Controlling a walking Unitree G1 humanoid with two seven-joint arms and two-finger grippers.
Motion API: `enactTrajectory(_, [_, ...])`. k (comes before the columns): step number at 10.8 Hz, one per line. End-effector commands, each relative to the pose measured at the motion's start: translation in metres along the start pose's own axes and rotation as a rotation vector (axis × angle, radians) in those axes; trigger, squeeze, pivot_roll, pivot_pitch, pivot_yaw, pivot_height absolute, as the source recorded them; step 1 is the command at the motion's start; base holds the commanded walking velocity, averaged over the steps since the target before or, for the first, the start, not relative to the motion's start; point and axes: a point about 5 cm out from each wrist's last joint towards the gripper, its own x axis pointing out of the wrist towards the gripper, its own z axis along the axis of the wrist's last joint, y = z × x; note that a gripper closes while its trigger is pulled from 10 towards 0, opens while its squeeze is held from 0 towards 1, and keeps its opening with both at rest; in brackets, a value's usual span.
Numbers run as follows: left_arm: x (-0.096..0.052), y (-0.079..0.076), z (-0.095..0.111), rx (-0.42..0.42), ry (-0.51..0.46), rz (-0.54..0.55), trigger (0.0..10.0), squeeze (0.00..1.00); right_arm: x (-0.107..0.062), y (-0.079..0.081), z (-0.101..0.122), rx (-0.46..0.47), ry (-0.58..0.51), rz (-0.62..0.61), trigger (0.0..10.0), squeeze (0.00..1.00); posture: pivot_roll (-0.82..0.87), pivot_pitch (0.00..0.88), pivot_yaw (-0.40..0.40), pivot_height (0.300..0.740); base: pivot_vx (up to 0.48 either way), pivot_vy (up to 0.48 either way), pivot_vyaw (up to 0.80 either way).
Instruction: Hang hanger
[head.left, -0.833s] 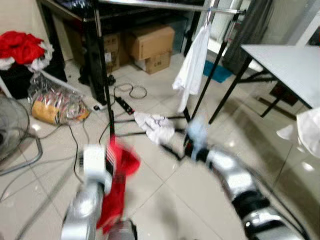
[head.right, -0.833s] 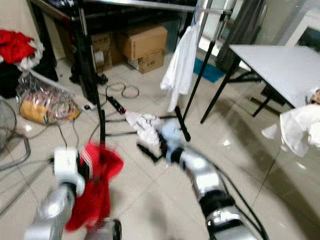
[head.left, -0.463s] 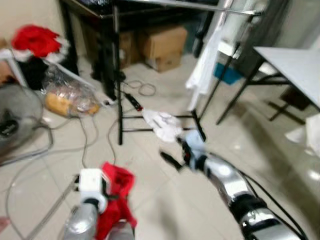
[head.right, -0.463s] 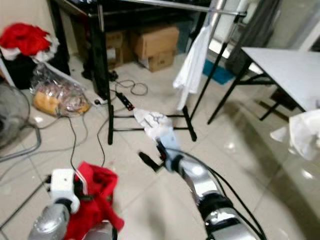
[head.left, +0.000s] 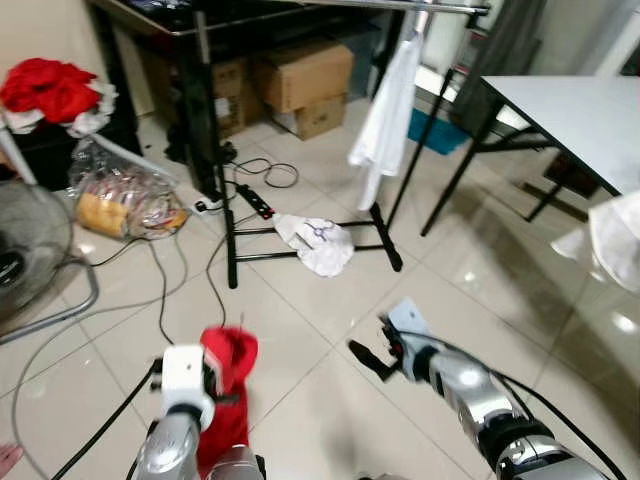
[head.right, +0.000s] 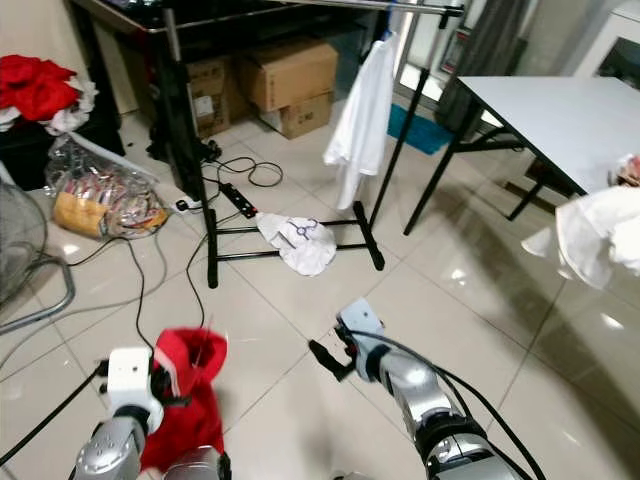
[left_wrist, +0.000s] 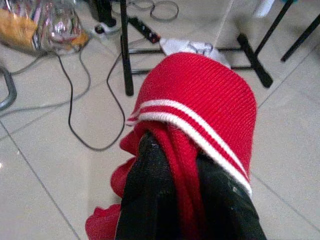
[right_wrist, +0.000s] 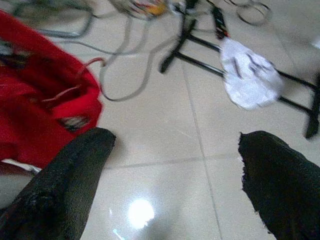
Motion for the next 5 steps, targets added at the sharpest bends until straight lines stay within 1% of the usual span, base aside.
enactTrajectory(1, [0.004, -0.002, 0.001, 0.006, -0.009, 0.001, 10.0, 0.0, -0.002, -0.011, 0.002, -0.024, 0.004, -0.079, 10.0, 0.0, 0.12, 0.038, -0.079, 0.74, 0.0, 0.0, 0.0])
enactTrajectory(2, [0.005, -0.003, -0.01, 0.026, 0.044, 0.003, 10.0, 0.0, -0.002, -0.015, 0.001, -0.005, 0.027, -0.137, 10.0, 0.0, 0.12, 0.038, -0.079, 0.74, 0.0, 0.0, 0.0])
enactTrajectory(3, [0.005, -0.004, -0.016, 0.023, 0.076, 0.002, 10.0, 0.0, -0.003, -0.018, -0.003, 0.034, 0.053, -0.182, 10.0, 0.0, 0.12, 0.038, -0.079, 0.74, 0.0, 0.0, 0.0])
enactTrajectory(4, [0.005, -0.005, -0.021, 0.034, 0.105, -0.001, 10.0, 0.0, -0.006, -0.021, -0.014, 0.094, 0.122, -0.236, 10.0, 0.0, 0.11, 0.034, -0.077, 0.74, 0.0, 0.0, 0.0])
enactTrajectory(5, [0.004, -0.005, -0.025, 0.046, 0.124, -0.001, 10.0, 0.0, -0.009, -0.018, -0.024, 0.109, 0.179, -0.234, 10.0, 0.0, 0.12, 0.033, -0.078, 0.74, 0.0, 0.0, 0.0])
